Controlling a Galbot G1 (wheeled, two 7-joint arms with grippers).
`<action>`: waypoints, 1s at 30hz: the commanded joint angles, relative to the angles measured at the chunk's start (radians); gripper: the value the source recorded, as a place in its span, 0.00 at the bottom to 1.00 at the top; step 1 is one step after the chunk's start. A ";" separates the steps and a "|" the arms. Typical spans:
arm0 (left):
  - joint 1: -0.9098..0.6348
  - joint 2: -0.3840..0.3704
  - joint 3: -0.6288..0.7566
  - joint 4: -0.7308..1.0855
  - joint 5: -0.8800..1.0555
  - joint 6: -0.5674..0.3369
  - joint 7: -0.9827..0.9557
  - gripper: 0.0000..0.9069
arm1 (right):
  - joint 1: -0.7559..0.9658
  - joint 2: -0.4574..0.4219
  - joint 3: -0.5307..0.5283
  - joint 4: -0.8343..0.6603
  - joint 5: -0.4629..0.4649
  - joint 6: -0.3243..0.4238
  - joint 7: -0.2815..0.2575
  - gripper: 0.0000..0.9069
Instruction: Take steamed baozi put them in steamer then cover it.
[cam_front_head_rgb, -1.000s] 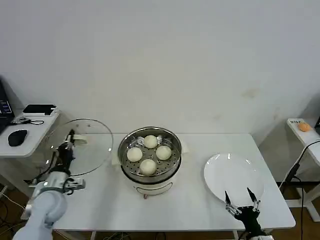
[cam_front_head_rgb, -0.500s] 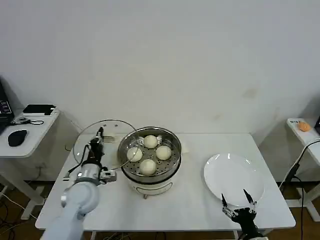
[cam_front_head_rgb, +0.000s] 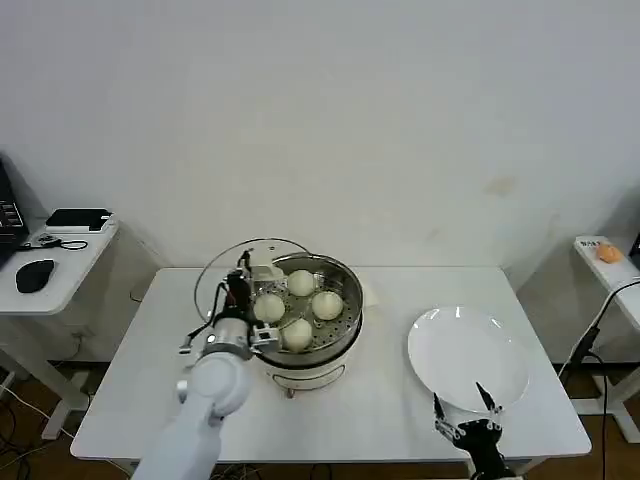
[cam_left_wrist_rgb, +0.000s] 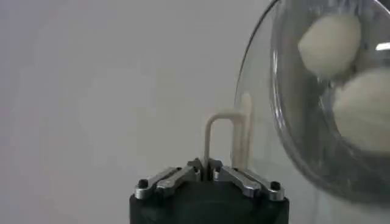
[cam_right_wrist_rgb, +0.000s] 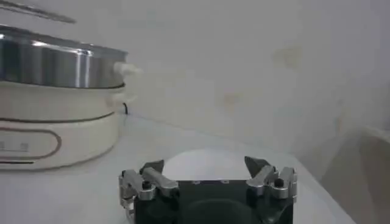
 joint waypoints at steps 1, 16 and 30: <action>-0.018 -0.086 0.073 0.026 0.056 0.016 0.032 0.00 | -0.002 0.002 -0.007 -0.003 -0.021 0.001 -0.001 1.00; -0.018 -0.127 0.101 0.067 0.107 -0.003 0.036 0.00 | -0.002 0.003 -0.015 -0.014 -0.024 0.004 0.000 1.00; -0.001 -0.134 0.111 0.075 0.130 -0.013 0.033 0.00 | 0.001 0.002 -0.032 -0.020 0.000 -0.006 -0.002 1.00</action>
